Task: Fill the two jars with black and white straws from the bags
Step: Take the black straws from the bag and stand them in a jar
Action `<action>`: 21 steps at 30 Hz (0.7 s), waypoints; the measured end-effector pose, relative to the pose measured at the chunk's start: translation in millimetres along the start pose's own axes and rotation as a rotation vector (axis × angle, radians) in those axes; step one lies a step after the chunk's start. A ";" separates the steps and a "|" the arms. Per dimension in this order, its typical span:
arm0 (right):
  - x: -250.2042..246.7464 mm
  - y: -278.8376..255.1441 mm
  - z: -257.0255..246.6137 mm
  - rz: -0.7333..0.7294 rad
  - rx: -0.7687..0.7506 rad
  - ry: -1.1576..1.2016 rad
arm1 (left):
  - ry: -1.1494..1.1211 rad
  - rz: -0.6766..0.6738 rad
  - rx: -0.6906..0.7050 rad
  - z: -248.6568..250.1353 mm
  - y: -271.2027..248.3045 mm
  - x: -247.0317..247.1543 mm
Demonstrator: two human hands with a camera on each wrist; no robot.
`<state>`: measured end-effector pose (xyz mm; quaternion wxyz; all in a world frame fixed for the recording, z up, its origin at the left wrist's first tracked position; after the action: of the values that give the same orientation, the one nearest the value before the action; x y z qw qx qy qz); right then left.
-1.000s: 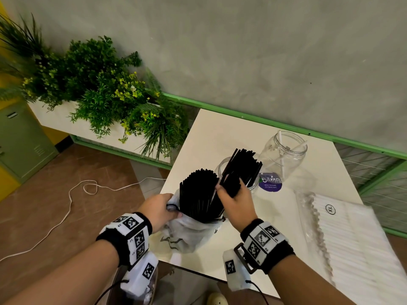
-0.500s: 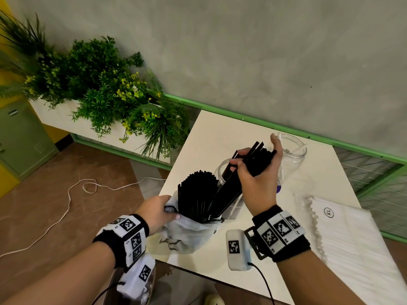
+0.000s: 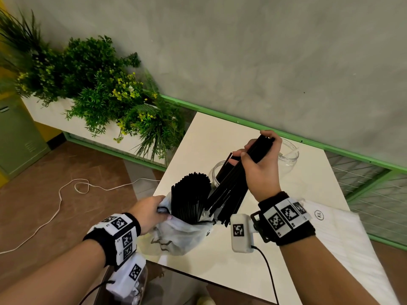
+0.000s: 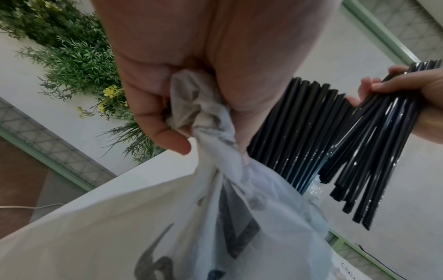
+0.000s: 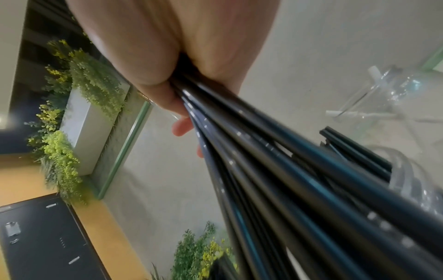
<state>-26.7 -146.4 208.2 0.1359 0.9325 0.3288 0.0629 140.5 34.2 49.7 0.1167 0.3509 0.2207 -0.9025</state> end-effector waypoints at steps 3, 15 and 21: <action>-12.1 2.8 -5.4 0.021 -0.002 -0.013 | 0.007 -0.010 0.011 -0.7 0.5 -0.1; -52.1 21.6 -57.0 0.331 -0.419 0.072 | -0.010 -0.031 0.028 1.7 1.6 3.0; -44.7 26.6 -19.8 0.354 -0.344 -0.081 | -0.059 -0.045 0.018 -0.3 -2.6 1.5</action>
<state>-49.6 -190.2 233.7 0.2925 0.9404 0.1392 0.1034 138.7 36.6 49.4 0.0998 0.3202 0.2169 -0.9168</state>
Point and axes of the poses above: each hand's wrist, its own y-axis towards the middle knuckle, its own x-axis out of the palm, z = x × y, the point moved 7 cm from there along y, towards the middle knuckle, and after that the axes turned 8 degrees about -z, right-handed, at the moved point
